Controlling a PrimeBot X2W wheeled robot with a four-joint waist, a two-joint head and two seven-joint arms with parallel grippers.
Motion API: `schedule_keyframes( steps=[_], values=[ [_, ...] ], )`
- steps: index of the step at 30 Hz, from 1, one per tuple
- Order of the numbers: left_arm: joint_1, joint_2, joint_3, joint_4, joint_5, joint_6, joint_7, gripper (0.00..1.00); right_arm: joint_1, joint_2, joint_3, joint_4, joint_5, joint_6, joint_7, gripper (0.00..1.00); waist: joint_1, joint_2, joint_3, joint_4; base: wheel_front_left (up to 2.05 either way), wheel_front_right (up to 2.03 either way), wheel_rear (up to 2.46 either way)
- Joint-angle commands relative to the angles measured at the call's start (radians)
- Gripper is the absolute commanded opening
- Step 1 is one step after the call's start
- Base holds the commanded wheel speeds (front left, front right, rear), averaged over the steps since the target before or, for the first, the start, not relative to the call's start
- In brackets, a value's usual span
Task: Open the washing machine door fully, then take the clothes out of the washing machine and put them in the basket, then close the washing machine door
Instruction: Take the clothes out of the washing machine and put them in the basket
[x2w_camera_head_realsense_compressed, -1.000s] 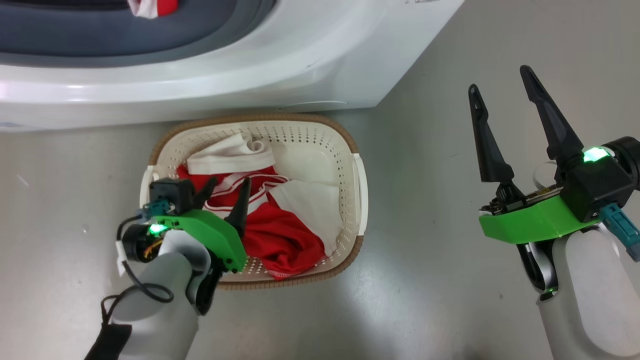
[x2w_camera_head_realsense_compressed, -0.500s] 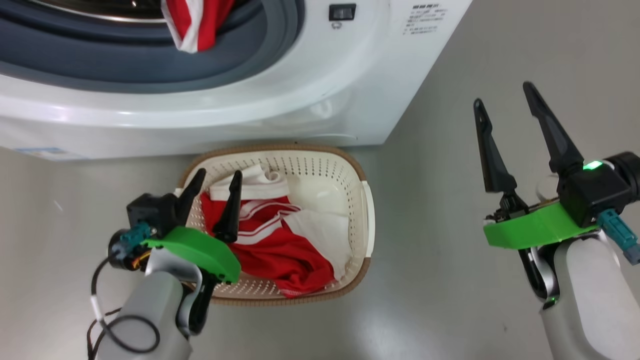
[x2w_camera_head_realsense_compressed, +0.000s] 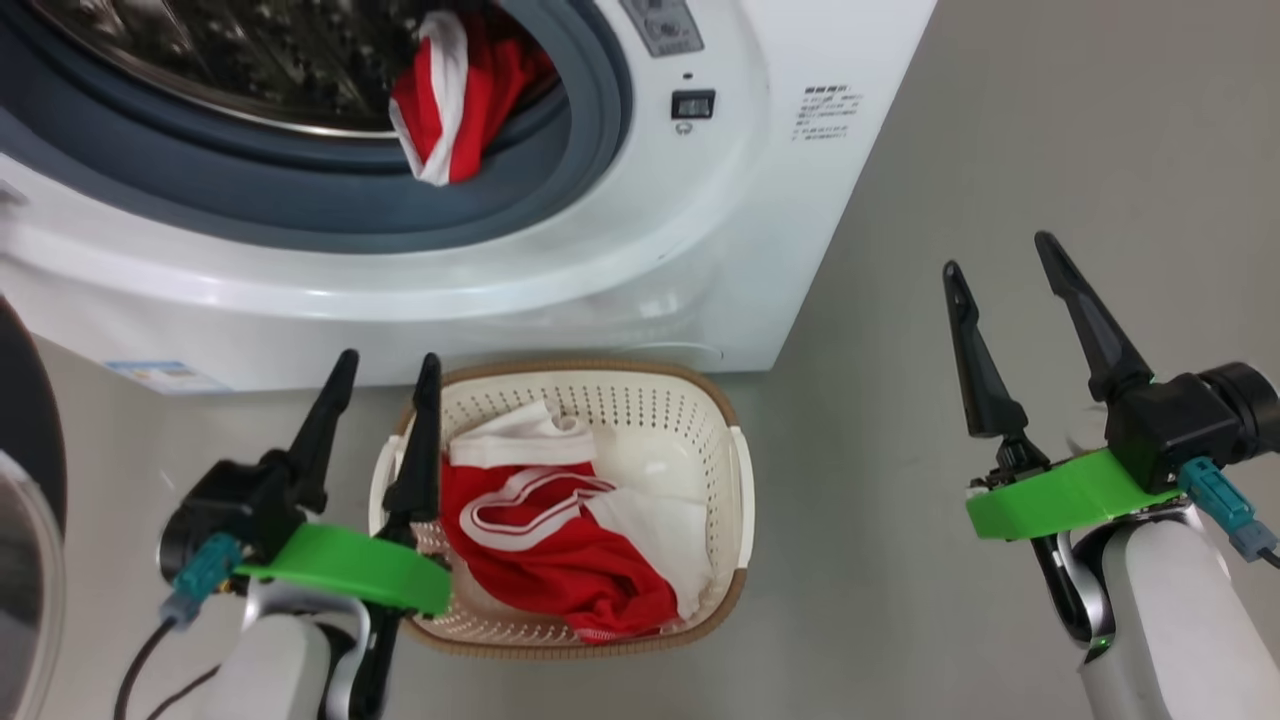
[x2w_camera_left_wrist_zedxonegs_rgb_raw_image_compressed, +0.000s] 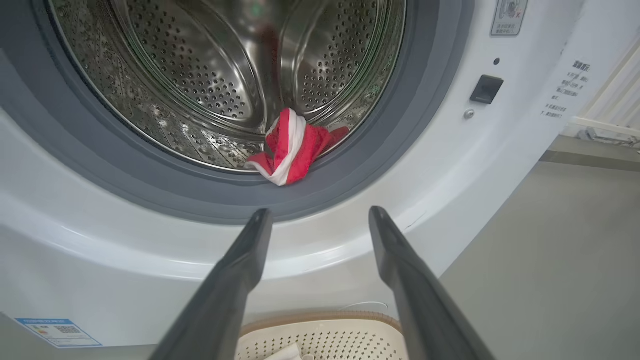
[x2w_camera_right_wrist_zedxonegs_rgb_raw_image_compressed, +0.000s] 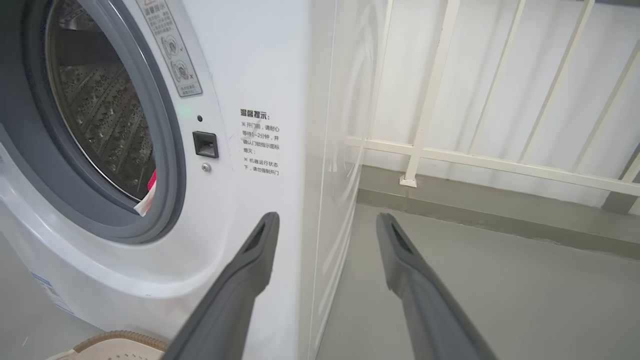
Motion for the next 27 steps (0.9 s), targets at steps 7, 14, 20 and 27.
schedule_keyframes(
  steps=[7,14,20,27],
  values=[
    [0.091,0.040,0.078,-0.117,0.032,0.038,-0.009,1.00,0.045,0.003,0.003,-0.011,0.017,0.006,-0.005,1.00,0.0000,0.0000,-0.093,-0.016,0.00,0.00,0.00],
    [0.170,0.053,0.121,-0.226,0.046,0.077,-0.009,1.00,0.086,0.003,-0.013,-0.014,0.024,0.006,-0.005,1.00,0.0000,0.0000,-0.149,-0.031,0.00,0.00,0.00],
    [0.241,0.069,0.130,-0.267,0.048,0.092,-0.005,1.00,0.134,0.003,-0.026,-0.021,0.013,0.006,-0.005,1.00,0.0000,0.0000,-0.206,-0.040,0.00,0.00,0.00],
    [0.345,0.086,0.141,-0.294,0.026,0.098,0.020,1.00,0.202,0.003,-0.026,-0.028,0.018,0.006,-0.005,1.00,0.0000,0.0000,-0.284,-0.053,0.00,0.00,0.00]
  ],
)
